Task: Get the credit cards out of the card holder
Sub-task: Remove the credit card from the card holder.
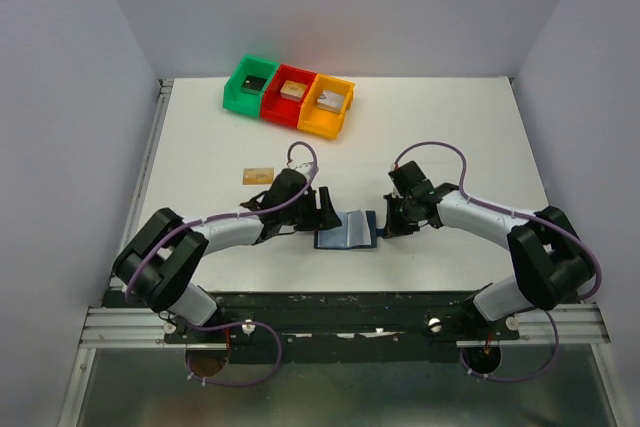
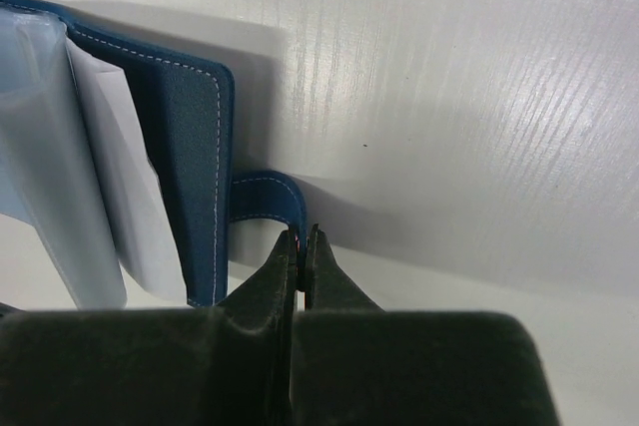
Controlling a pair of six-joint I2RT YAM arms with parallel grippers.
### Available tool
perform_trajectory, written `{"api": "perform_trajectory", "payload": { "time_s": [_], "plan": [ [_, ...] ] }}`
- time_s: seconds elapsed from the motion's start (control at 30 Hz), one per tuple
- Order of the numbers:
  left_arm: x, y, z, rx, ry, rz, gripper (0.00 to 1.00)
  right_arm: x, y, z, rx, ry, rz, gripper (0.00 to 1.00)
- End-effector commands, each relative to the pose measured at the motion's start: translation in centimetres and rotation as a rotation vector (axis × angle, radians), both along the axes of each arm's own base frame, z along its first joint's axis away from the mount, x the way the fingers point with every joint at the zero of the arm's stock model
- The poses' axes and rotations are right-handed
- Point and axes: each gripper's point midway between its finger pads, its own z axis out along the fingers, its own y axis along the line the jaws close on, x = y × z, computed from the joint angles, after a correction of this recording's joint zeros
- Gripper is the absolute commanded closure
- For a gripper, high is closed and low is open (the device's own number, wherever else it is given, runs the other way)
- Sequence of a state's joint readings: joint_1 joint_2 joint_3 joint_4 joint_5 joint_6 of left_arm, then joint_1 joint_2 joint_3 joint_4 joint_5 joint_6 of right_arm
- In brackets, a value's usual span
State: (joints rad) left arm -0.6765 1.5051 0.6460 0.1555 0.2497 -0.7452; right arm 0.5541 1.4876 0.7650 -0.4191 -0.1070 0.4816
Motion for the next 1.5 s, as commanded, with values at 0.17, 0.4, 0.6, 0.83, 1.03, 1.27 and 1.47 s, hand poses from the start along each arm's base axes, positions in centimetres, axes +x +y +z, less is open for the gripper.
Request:
{"api": "perform_trajectory", "payload": {
  "time_s": [0.17,0.4,0.6,0.83,1.03,1.27,1.47],
  "plan": [
    [-0.6,-2.7,1.7,-0.079,-0.049,-0.121,0.24,0.0,0.7,-0.3,0.031,0.021,0.015,1.00],
    [-0.8,-3.2,2.4,-0.097,-0.077,-0.145,0.25,-0.1,0.6,-0.4,0.028,0.020,0.014,1.00],
    [-0.9,-3.4,3.3,-0.123,-0.117,-0.159,0.25,-0.1,0.6,-0.3,0.027,0.018,0.015,1.00],
    [-1.2,-4.1,3.8,-0.137,-0.137,-0.198,0.25,-0.1,0.5,-0.4,0.026,0.017,0.014,1.00],
    [-1.7,-5.2,4.4,-0.146,-0.154,-0.248,0.25,-0.2,0.3,-0.4,0.018,0.017,0.011,1.00],
    [-1.7,-5.3,4.5,-0.125,-0.162,-0.251,0.25,-0.1,-0.1,-0.1,0.001,0.006,0.000,1.00],
    [-1.7,-5.7,5.0,-0.133,-0.179,-0.273,0.25,-0.1,-0.1,-0.1,0.000,0.007,0.000,1.00]
  ]
}}
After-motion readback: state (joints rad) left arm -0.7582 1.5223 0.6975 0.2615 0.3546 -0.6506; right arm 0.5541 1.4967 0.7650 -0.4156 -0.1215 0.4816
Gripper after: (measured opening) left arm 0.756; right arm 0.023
